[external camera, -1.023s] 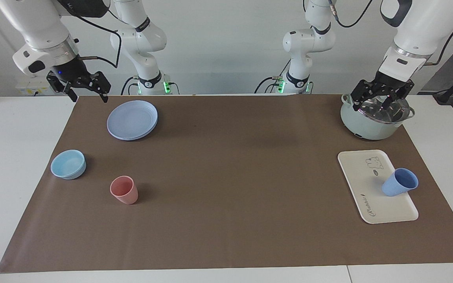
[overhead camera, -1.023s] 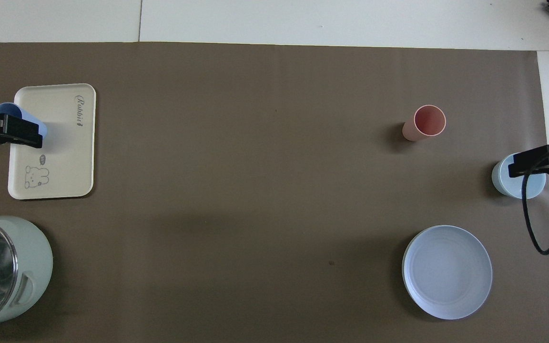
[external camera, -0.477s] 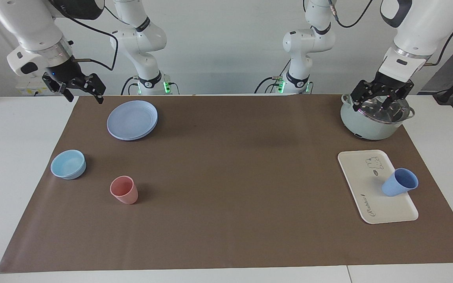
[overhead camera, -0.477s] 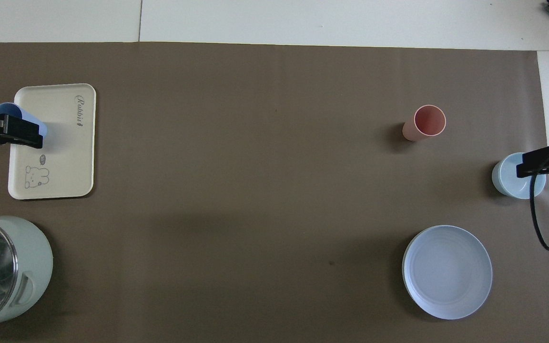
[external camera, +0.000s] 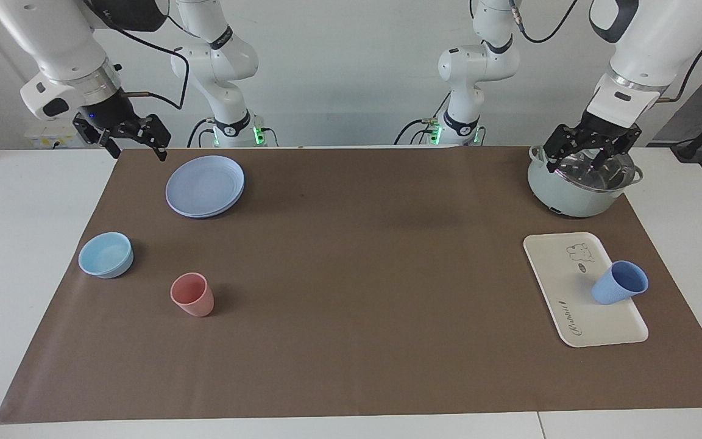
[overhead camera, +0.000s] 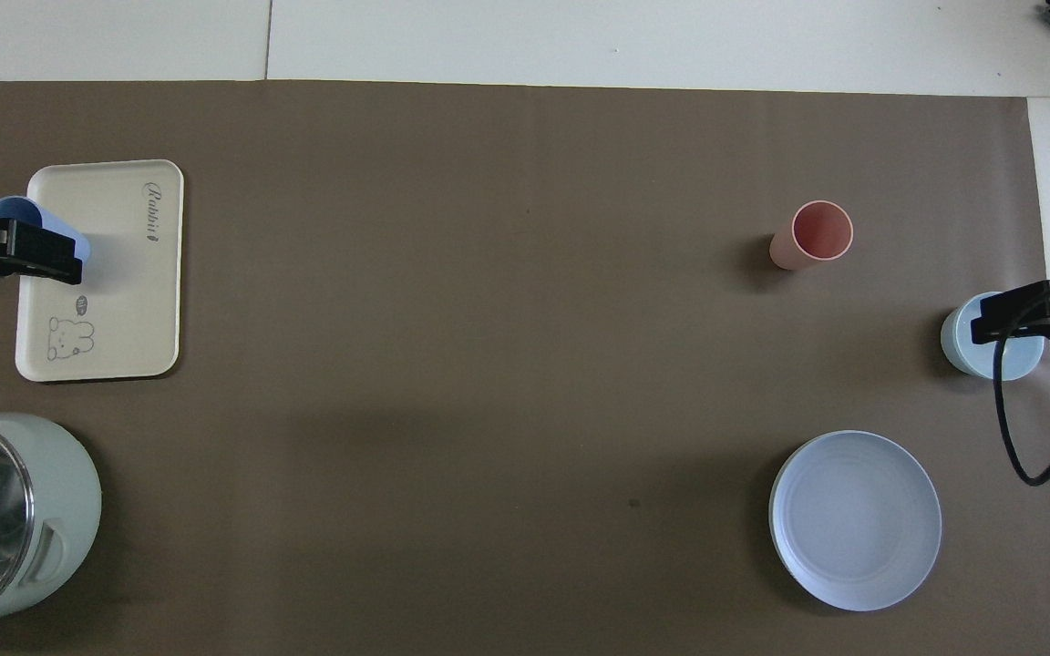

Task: Place cup on tray

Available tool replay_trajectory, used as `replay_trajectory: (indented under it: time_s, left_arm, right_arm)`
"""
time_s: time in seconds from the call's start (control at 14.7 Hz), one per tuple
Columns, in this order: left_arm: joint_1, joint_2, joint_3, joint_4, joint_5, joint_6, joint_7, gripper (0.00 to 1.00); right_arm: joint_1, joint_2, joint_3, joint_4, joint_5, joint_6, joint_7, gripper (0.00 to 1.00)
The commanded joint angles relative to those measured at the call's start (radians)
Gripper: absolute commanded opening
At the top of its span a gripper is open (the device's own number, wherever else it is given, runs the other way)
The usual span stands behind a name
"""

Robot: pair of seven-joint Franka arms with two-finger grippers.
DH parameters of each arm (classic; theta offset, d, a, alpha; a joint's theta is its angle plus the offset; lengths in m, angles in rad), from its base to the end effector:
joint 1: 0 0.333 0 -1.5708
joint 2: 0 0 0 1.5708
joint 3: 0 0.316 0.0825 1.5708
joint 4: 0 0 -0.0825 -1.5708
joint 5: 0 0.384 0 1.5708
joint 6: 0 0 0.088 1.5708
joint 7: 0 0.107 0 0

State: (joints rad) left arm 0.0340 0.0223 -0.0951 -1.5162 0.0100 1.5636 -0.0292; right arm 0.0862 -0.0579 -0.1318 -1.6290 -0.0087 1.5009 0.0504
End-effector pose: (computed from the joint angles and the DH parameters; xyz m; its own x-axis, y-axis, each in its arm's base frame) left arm 0.5603 -0.0325 0.6372 0.9992 -0.0317 0.0254 -0.0316 -0.9995 -0.0071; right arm 0.5278 -0.0272 0.6224 0.9929 -0.0956 -0.0705 -0.0955 -0.9954 0.0046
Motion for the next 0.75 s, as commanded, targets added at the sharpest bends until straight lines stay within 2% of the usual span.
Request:
replay_trajectory:
  time_s: [0.0,0.68]
  left_arm:
    - [0.007,-0.033,0.002,-0.041,-0.007,0.019,0.017,1.0]
    - [0.007,-0.033,0.002,-0.039,-0.007,0.023,0.017,1.0]
  right_arm:
    - [-0.005,-0.036,0.004,-0.037,0.007,0.005,0.016,1.0]
    - [-0.005,-0.036,0.012,-0.028,0.021,0.015,0.014,1.0]
